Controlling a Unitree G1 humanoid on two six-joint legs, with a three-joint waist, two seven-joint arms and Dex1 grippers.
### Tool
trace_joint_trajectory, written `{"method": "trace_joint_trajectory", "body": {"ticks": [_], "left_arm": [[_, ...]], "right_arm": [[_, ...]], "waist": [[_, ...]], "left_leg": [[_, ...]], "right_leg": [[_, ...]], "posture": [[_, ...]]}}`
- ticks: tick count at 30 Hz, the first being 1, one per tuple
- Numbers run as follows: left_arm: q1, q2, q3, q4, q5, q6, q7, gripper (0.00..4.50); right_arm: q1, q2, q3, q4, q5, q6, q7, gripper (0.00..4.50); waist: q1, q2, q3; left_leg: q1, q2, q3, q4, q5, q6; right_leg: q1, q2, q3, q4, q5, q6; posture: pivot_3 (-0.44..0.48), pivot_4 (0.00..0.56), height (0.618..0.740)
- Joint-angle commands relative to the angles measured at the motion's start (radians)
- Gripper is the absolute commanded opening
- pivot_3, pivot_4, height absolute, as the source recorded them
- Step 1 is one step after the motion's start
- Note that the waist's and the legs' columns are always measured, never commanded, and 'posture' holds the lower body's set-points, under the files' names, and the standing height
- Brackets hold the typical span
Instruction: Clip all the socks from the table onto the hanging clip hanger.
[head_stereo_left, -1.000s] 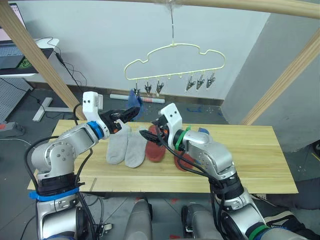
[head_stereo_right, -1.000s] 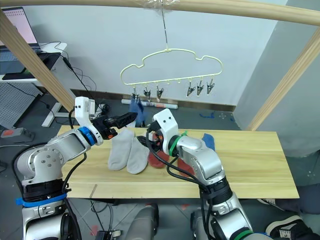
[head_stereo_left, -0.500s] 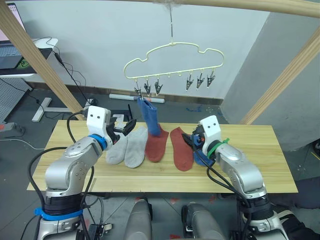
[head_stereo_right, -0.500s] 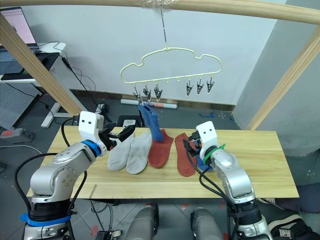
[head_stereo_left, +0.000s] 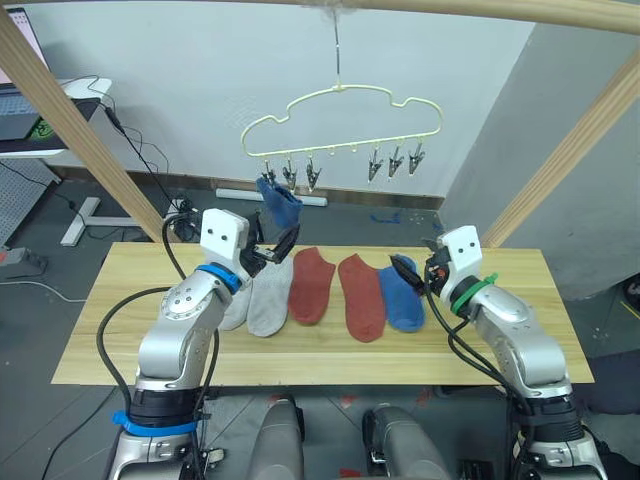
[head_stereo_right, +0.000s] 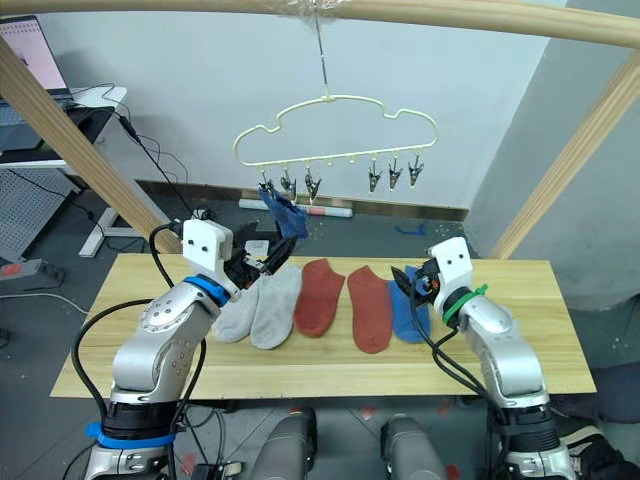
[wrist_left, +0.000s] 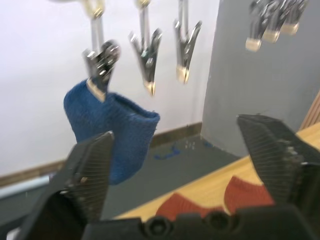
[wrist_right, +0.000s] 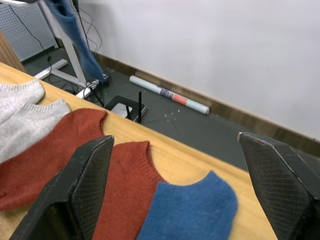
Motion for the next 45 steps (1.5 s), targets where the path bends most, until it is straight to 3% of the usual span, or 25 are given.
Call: {"method": "trace_joint_trajectory", "body": {"ticks": [1,4,13,25,45], "left_arm": [[-0.013,-0.010,-0.011,-0.014,0.036,-0.051,0.001,2.93],[-0.022,-0.016,-0.014,0.005,0.058,-0.073,0.003,2.05],[-0.087,-0.090,-0.026,0.087,0.131,-0.157,0.054,2.05],[-0.186,-0.125,-0.012,0.238,0.156,-0.237,0.072,2.05],[-0.273,-0.169,-0.009,0.386,0.194,-0.351,0.116,2.05]], "right_arm": [[-0.007,-0.016,-0.014,-0.040,0.037,-0.032,0.035,4.19],[-0.014,-0.008,-0.008,-0.058,0.046,-0.019,0.025,4.19],[-0.021,-0.014,0.019,-0.116,0.151,-0.017,0.126,4.19],[-0.141,-0.058,0.028,-0.137,0.223,-0.017,0.223,4.19],[-0.217,-0.060,0.013,-0.186,0.316,0.028,0.195,4.19]], "waist": [[0.000,0.000,0.000],[0.003,0.000,0.000],[0.007,0.000,0.000],[0.006,0.000,0.000],[0.005,0.000,-0.001]], "left_leg": [[0.000,0.000,0.000,0.000,0.000,0.000],[0.000,-0.001,0.000,0.000,0.000,0.000],[0.000,-0.001,-0.001,0.001,0.000,0.000],[0.000,-0.001,-0.001,0.002,0.000,0.000],[0.000,-0.001,-0.001,0.004,0.000,0.000]], "right_leg": [[0.000,0.000,0.000,0.000,0.000,0.000],[0.000,0.000,0.000,0.000,0.000,0.000],[0.001,0.000,-0.001,0.000,0.000,0.000],[0.001,0.000,-0.003,0.000,0.002,-0.002],[0.002,0.000,-0.003,0.002,0.003,-0.003]], "posture": [[0.024,0.212,0.740],[0.032,0.223,0.740],[0.049,0.214,0.740],[0.020,0.204,0.740],[-0.010,0.184,0.740]]}}
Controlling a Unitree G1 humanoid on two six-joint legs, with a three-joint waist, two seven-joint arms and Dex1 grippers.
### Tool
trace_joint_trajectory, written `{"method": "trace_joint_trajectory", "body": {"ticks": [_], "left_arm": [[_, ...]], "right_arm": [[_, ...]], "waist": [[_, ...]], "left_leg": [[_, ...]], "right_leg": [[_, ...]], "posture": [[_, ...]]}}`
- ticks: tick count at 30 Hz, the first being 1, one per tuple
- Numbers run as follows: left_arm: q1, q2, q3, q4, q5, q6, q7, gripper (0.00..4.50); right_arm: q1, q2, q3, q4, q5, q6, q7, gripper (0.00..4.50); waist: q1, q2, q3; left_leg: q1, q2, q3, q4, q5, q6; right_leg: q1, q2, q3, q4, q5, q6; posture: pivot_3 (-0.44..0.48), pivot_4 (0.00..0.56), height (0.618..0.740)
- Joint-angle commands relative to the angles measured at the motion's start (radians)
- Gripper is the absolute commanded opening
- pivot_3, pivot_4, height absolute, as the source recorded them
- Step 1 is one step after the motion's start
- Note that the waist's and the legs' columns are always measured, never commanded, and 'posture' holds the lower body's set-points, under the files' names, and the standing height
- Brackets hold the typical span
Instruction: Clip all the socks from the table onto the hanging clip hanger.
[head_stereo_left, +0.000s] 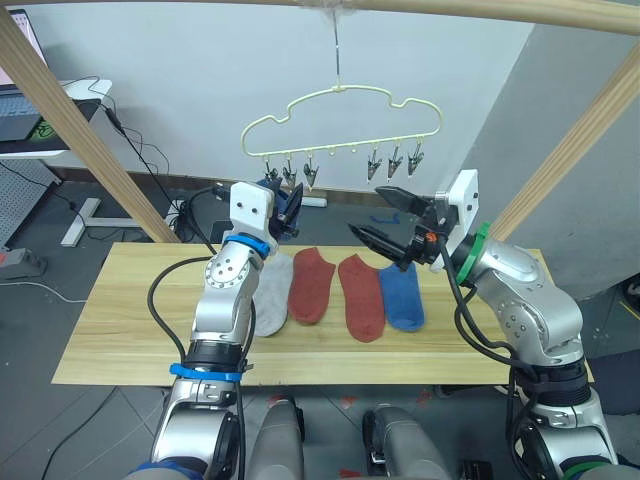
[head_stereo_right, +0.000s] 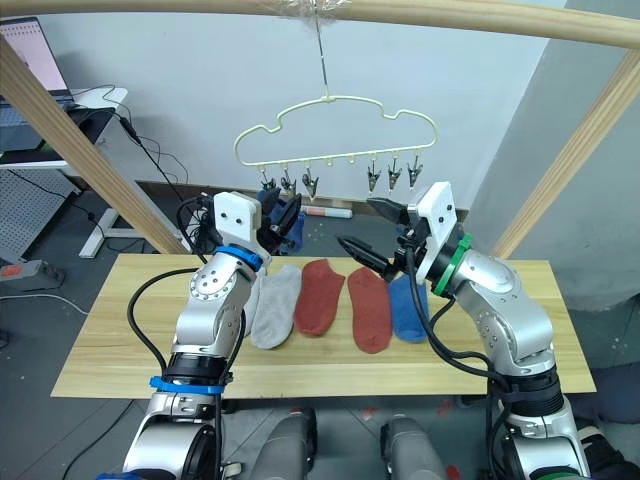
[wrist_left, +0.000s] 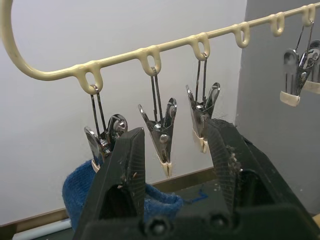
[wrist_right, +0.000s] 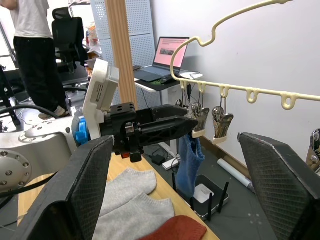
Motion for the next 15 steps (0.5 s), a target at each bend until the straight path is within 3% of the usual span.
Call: {"method": "trace_joint_trajectory", "body": {"ticks": [1,15], "left_arm": [[-0.031,-0.011,0.007,0.004,0.016,-0.041,0.022,2.05],[-0.083,-0.023,0.022,0.114,0.022,-0.119,0.028,2.05]], "right_arm": [[-0.014,-0.014,-0.024,-0.050,0.024,-0.001,-0.003,4.19],[-0.022,-0.046,-0.025,-0.059,0.026,-0.003,-0.004,4.19]], "waist": [[0.000,0.000,0.000],[-0.006,0.000,0.000]], "left_leg": [[0.000,0.000,0.000,0.000,0.000,0.000],[0.000,0.000,0.000,0.009,0.000,0.000]], "right_leg": [[0.000,0.000,0.000,0.000,0.000,0.000],[0.000,0.000,0.000,0.008,0.000,0.001]], "posture": [[-0.010,0.184,0.740],[-0.031,0.182,0.740]]}}
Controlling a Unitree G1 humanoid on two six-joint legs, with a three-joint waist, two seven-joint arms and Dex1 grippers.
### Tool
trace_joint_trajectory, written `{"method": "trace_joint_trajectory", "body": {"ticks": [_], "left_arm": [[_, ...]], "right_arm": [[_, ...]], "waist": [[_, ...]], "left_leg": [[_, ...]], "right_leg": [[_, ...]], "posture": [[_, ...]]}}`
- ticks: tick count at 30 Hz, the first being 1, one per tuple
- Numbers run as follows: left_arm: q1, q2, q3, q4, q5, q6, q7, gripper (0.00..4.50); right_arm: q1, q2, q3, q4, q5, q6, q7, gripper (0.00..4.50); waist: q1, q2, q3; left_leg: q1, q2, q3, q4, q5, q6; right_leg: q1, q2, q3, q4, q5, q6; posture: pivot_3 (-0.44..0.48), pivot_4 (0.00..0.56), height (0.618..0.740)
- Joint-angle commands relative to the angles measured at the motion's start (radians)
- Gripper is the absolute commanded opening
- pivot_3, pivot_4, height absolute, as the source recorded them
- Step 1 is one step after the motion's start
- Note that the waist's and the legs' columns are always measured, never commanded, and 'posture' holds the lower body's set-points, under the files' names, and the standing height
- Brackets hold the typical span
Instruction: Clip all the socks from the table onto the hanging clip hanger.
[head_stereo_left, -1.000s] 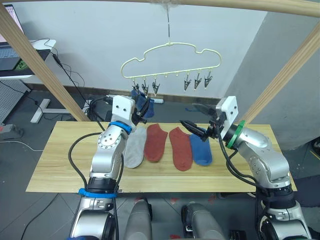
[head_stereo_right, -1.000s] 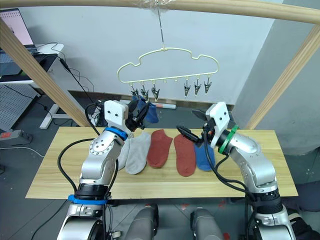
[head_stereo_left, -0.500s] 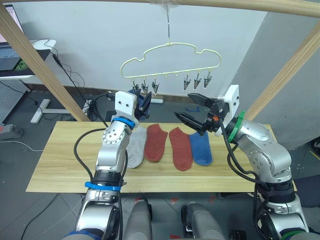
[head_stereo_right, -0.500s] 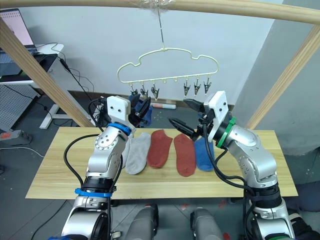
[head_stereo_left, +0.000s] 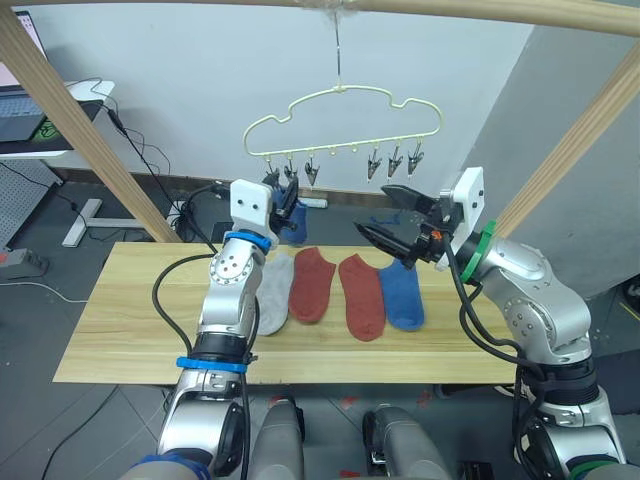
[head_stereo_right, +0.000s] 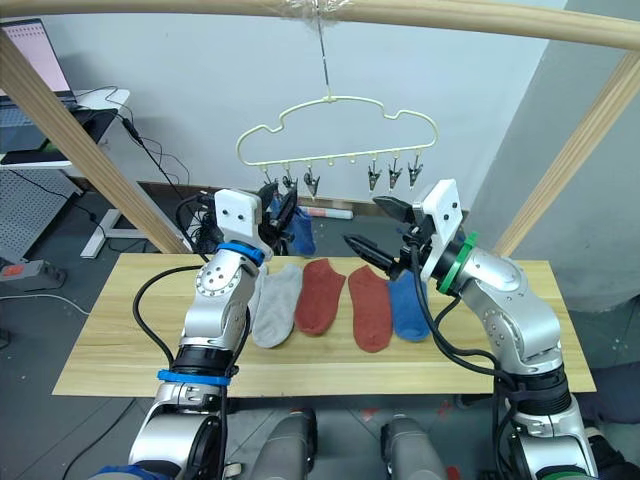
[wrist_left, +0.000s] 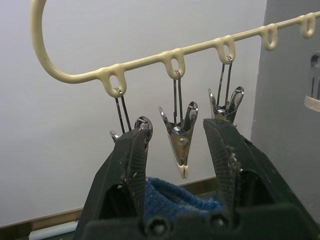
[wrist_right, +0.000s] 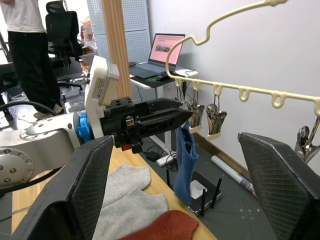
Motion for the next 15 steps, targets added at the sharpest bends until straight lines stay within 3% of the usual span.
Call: {"method": "trace_joint_trajectory", "body": {"ticks": [1,15], "left_arm": [[-0.026,-0.006,0.005,0.001,-0.001,-0.037,-0.006,2.05],[0.041,-0.009,-0.010,-0.103,0.007,-0.012,0.006,2.05]], "right_arm": [[-0.013,-0.009,-0.016,-0.055,0.019,-0.007,0.002,4.19],[-0.012,-0.012,-0.018,-0.062,0.013,-0.004,-0.008,4.19]], "waist": [[0.000,0.000,0.000],[-0.017,0.000,0.000]], "left_leg": [[0.000,0.000,0.000,0.001,0.000,0.000],[0.000,0.000,0.000,0.003,0.000,0.000]], "right_leg": [[0.000,0.000,0.000,0.001,0.000,0.000],[0.000,0.000,0.000,0.004,0.000,0.000]], "posture": [[-0.031,0.182,0.740],[-0.040,0.189,0.740]]}}
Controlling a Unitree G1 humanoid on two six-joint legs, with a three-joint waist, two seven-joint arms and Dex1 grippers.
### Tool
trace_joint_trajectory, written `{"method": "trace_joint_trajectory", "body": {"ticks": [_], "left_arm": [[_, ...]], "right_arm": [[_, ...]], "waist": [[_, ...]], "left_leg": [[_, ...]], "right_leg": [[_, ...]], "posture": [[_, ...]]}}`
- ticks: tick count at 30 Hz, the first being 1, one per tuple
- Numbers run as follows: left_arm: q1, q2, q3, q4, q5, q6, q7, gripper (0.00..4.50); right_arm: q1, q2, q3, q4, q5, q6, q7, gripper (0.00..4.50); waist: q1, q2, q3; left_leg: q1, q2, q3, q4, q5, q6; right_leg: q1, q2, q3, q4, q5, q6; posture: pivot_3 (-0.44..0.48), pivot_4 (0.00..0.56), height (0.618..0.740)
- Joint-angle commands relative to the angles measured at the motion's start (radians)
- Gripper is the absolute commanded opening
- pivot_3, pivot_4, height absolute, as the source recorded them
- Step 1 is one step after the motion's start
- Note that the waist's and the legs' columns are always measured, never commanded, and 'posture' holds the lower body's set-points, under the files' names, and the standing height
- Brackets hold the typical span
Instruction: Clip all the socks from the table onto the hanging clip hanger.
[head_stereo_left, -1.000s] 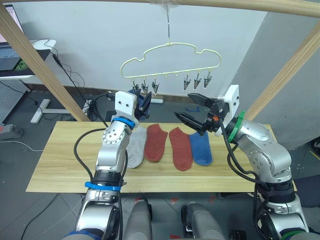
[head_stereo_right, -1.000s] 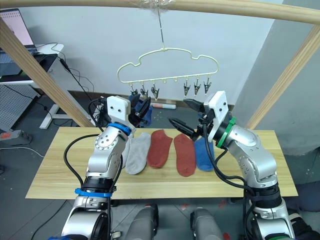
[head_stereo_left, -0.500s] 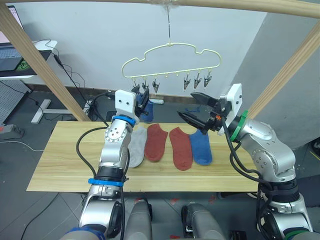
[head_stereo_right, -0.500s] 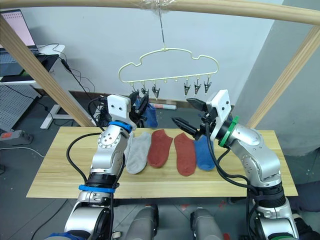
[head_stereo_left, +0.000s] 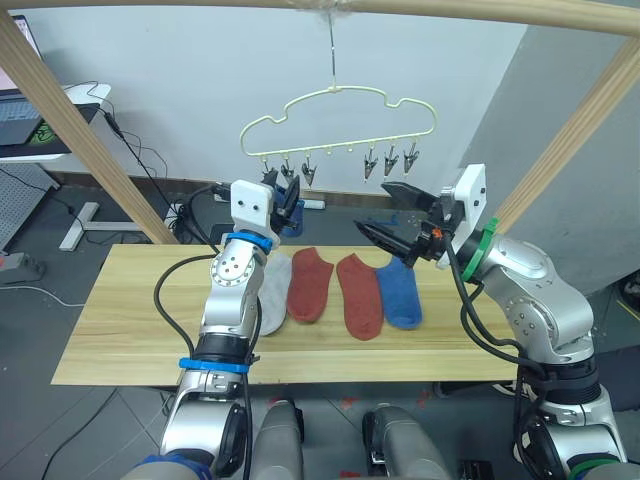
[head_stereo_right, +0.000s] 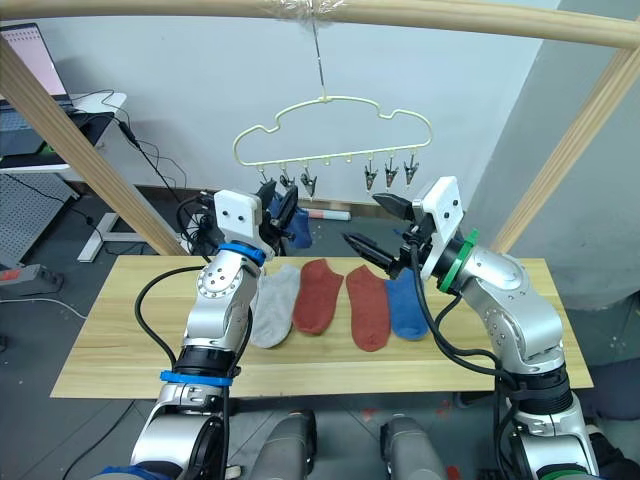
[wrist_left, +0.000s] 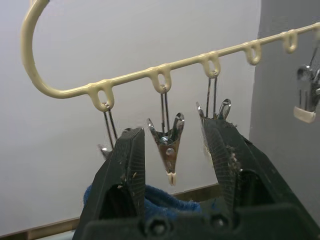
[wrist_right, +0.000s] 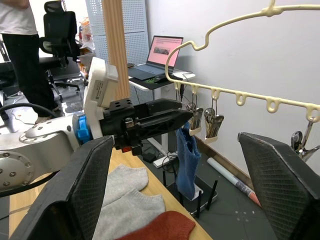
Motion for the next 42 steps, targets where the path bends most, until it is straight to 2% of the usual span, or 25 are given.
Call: {"method": "trace_joint_trajectory", "body": {"ticks": [1,8,20,28,42], "left_arm": [[0.008,-0.002,-0.008,-0.060,0.007,0.006,0.004,2.05],[-0.011,-0.027,0.008,-0.015,-0.008,0.020,0.027,2.05],[-0.097,-0.021,0.026,0.124,0.016,-0.059,0.045,2.05],[-0.063,-0.010,0.025,0.104,0.019,-0.068,0.037,2.05],[-0.122,-0.002,0.027,0.190,0.022,-0.098,0.029,2.05]], "right_arm": [[-0.010,-0.011,-0.018,-0.045,0.013,-0.006,-0.004,4.19],[-0.018,-0.012,-0.019,-0.043,0.014,-0.004,-0.005,4.19],[-0.021,-0.020,-0.023,-0.046,0.017,0.002,-0.014,4.19],[-0.014,-0.026,-0.027,-0.057,0.022,0.006,-0.022,4.19],[-0.022,-0.026,-0.029,-0.048,0.019,0.009,-0.017,4.19]], "waist": [[-0.001,0.000,0.000],[-0.003,0.000,0.000],[-0.004,0.000,0.000],[-0.006,0.000,0.000],[-0.006,0.000,0.000]], "left_leg": [[0.000,0.000,0.000,0.000,0.000,0.000],[0.001,0.000,0.001,0.000,0.000,0.000],[0.001,0.000,0.001,0.000,0.000,0.000],[0.001,0.000,0.001,0.000,0.000,0.000],[0.001,0.000,0.001,0.000,0.000,0.000]], "right_leg": [[0.000,0.000,0.000,0.000,0.000,0.000],[0.000,0.000,0.000,0.001,0.000,0.001],[0.000,0.000,0.000,0.001,0.000,0.001],[0.000,0.000,0.001,0.001,0.000,0.001],[0.000,0.000,0.001,0.001,-0.001,0.001]], "posture": [[-0.039,0.190,0.740],[-0.042,0.192,0.740],[-0.058,0.193,0.740],[-0.061,0.195,0.740],[-0.055,0.198,0.740]]}}
